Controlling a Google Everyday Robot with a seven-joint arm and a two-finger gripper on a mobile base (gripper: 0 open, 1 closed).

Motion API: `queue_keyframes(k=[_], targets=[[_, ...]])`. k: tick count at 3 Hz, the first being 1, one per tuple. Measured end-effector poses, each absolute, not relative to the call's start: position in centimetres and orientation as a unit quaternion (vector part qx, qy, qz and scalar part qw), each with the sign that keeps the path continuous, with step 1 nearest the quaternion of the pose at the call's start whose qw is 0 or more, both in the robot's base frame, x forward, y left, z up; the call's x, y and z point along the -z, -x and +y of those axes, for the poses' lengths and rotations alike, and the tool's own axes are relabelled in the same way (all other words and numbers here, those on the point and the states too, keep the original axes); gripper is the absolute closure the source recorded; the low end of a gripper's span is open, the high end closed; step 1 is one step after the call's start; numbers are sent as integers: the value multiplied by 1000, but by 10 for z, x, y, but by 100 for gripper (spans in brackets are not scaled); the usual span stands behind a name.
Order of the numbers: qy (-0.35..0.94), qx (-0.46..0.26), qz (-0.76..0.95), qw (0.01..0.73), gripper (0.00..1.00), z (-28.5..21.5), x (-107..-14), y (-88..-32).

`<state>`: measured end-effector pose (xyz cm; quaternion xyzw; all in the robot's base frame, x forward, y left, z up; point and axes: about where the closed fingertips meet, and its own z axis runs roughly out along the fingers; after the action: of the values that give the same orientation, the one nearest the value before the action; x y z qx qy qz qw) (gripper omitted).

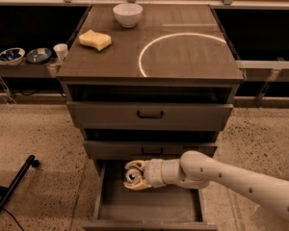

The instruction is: Pick green can from bottom drawer and place on counter

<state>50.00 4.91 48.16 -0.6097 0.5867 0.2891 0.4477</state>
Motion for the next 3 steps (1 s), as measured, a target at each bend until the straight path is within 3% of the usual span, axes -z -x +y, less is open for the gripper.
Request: queue_keyframes(k=[1,3], targets=[[606,-309,600,422,100,42,-577,-437],[652,-303,581,381,100,30,-683,-409]])
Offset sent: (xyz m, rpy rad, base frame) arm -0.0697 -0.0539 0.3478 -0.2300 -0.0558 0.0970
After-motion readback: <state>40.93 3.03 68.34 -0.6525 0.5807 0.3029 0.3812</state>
